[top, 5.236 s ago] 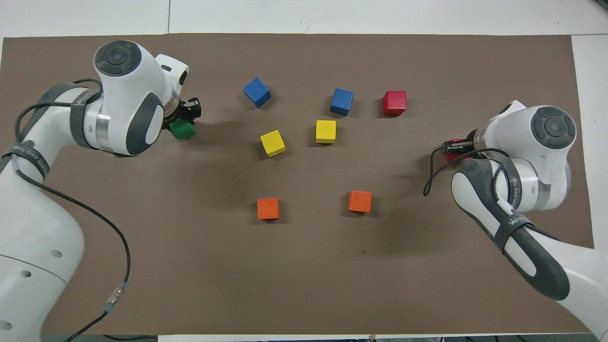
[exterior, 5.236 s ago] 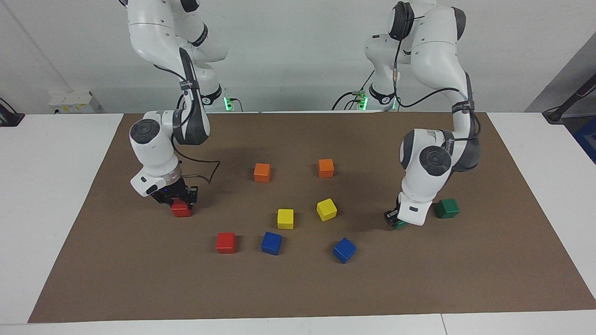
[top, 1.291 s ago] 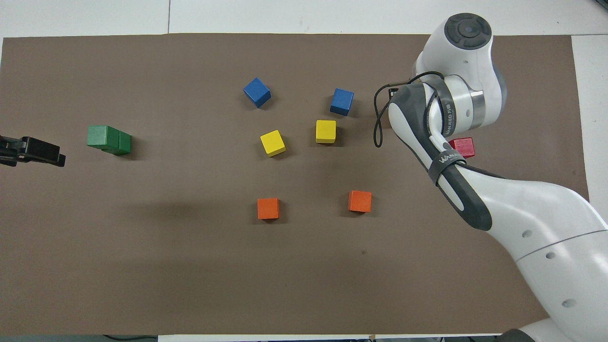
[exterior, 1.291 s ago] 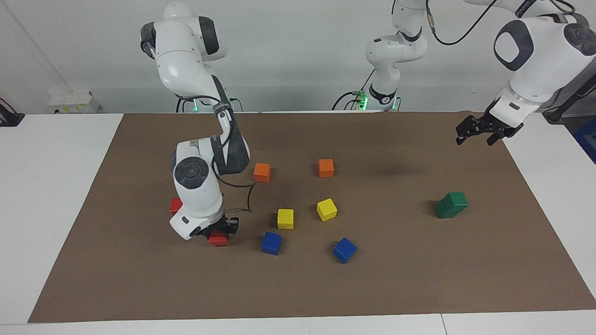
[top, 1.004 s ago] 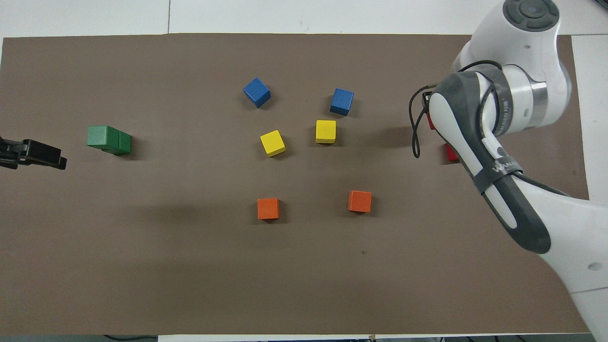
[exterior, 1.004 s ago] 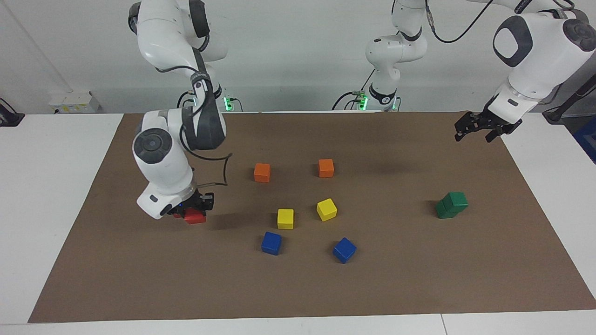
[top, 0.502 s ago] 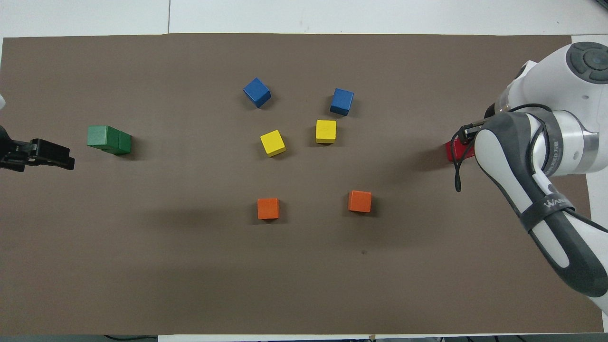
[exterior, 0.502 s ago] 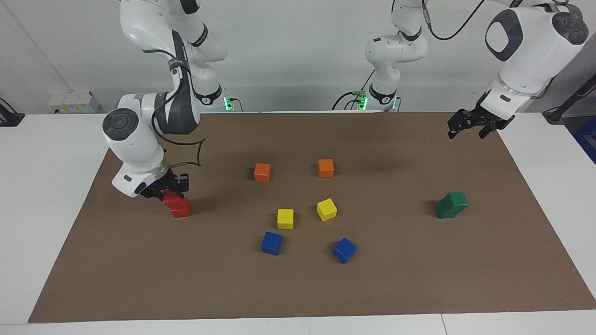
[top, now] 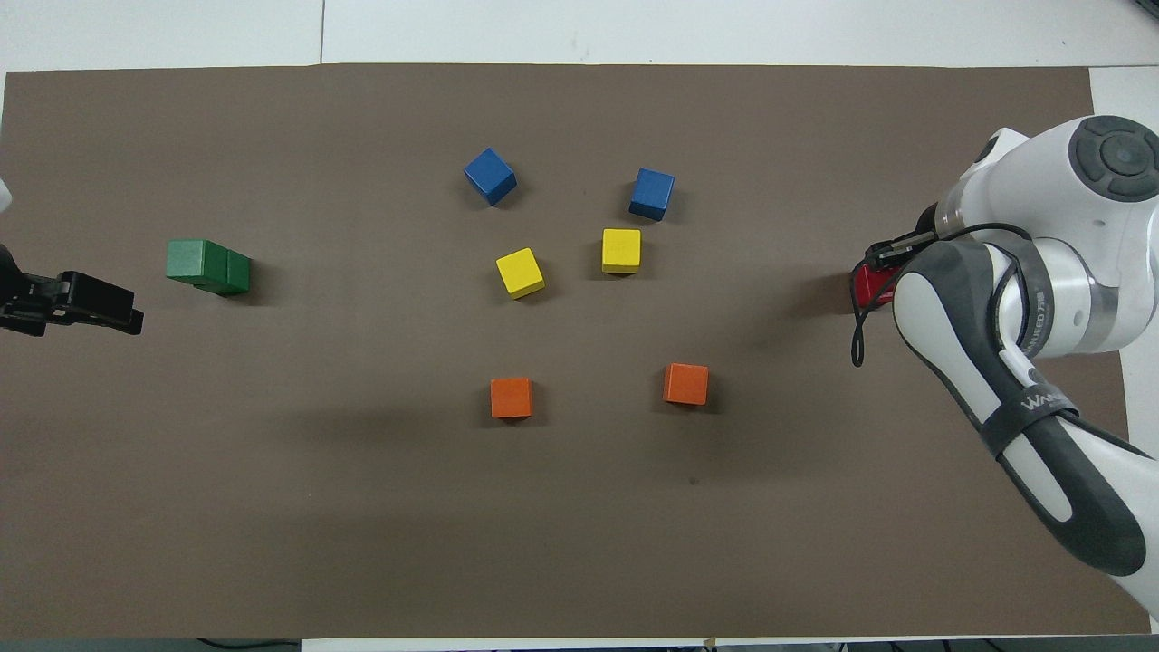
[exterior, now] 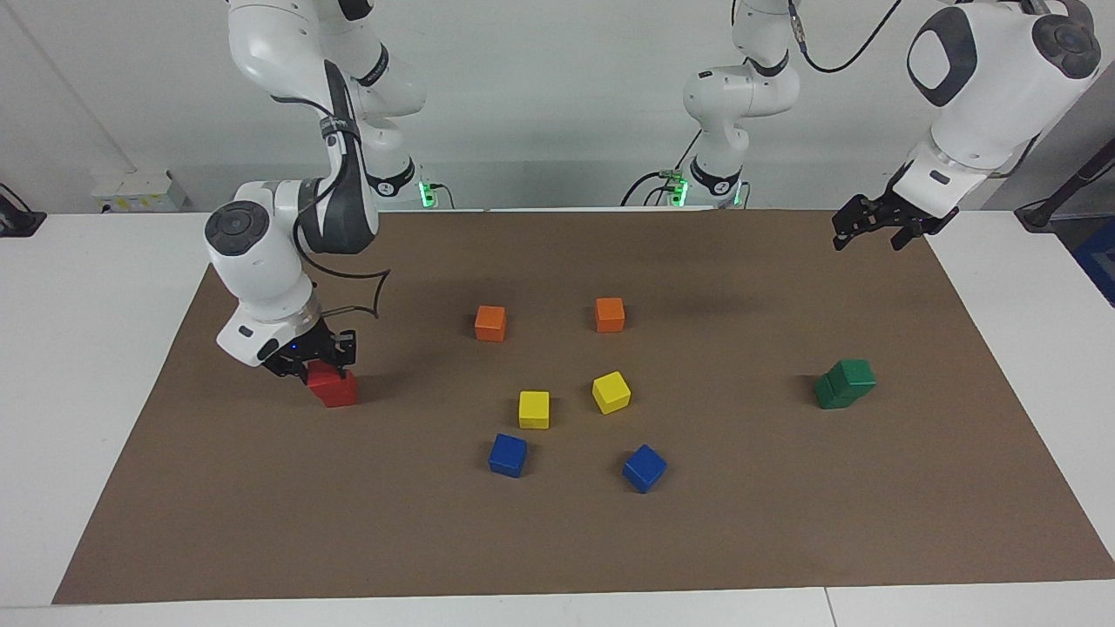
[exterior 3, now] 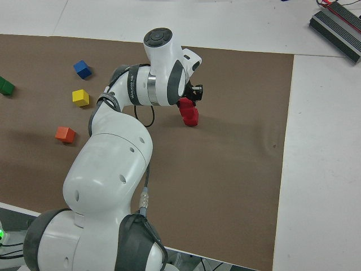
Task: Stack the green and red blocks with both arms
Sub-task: 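Carry the second red block to the first red block with the right gripper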
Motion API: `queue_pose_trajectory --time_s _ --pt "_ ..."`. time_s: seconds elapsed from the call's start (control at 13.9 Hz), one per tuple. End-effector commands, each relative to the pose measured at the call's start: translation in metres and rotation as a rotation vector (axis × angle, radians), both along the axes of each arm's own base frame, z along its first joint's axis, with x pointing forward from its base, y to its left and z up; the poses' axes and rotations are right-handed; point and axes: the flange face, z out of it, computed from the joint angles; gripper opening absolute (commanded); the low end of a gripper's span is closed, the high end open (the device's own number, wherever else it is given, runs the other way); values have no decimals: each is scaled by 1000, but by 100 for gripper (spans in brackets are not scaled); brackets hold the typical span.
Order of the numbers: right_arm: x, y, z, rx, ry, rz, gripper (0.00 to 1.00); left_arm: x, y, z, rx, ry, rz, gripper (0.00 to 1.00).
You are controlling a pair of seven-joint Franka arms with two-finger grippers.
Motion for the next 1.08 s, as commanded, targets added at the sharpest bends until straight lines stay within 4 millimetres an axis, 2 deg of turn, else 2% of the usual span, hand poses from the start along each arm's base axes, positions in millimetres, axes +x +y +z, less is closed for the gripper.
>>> queue_pose_trajectory --time_s 0.0,0.14,0.57,0.65,0.72,0.79,0.93,1.0 --pt "-7 0 3 9 -23 -47 0 2 -21 7 30 16 -6 100" --pt "-8 -2 -1 9 -23 -63 0 0 -21 13 27 5 0 100" --pt "-15 -2 -13 13 -38 -81 0 -1 -20 5 28 8 2 100" --pt "-15 -3 -12 16 -39 -91 18 -1 -19 6 27 7 2 100" --pt "-16 -5 -13 27 -37 -111 83 0 -16 6 26 4 13 100" --pt "-15 -6 -12 30 -38 -116 100 1 -14 7 25 -5 11 100" --pt "-13 -6 -6 31 -27 -142 100 14 -15 9 25 -93 11 100" --pt "-10 -4 8 28 -8 -146 100 16 -15 10 25 -107 9 100"
